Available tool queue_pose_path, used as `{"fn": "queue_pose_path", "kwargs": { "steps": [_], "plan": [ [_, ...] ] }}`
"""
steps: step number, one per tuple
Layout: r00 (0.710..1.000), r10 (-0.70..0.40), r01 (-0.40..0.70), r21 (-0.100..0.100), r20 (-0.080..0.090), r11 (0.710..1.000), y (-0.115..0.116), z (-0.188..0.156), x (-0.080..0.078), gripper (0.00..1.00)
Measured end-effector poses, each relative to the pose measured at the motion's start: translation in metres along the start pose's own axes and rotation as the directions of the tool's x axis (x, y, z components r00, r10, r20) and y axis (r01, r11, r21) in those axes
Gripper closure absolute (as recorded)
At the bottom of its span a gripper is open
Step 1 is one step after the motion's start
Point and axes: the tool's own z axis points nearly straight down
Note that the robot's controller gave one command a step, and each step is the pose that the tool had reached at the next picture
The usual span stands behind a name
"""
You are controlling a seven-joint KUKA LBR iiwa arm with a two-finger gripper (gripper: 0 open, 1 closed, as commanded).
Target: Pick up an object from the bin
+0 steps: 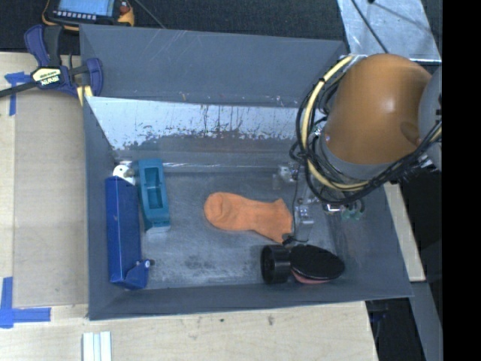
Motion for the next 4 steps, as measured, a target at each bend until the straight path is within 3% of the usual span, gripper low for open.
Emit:
{"fn": "queue_pose_path", "kwargs": {
  "steps": [1, 2, 3, 4],
  "plan": [
    [1.0, 0.0, 0.0, 0.0, 0.009, 1.0, 0.0, -0.005, -0.001, 0.0],
    [0.997, 0.077, -0.077, -0.001, 0.014, 0.997, 0.0, 0.049, -0.019, 0.0],
    [0.995, 0.097, -0.097, 0.001, -0.001, 0.995, 0.001, 0.092, -0.049, 0.0],
    [0.995, 0.099, -0.099, -0.001, 0.011, 0.995, 0.002, 0.061, -0.083, 0.0]
  ]
}}
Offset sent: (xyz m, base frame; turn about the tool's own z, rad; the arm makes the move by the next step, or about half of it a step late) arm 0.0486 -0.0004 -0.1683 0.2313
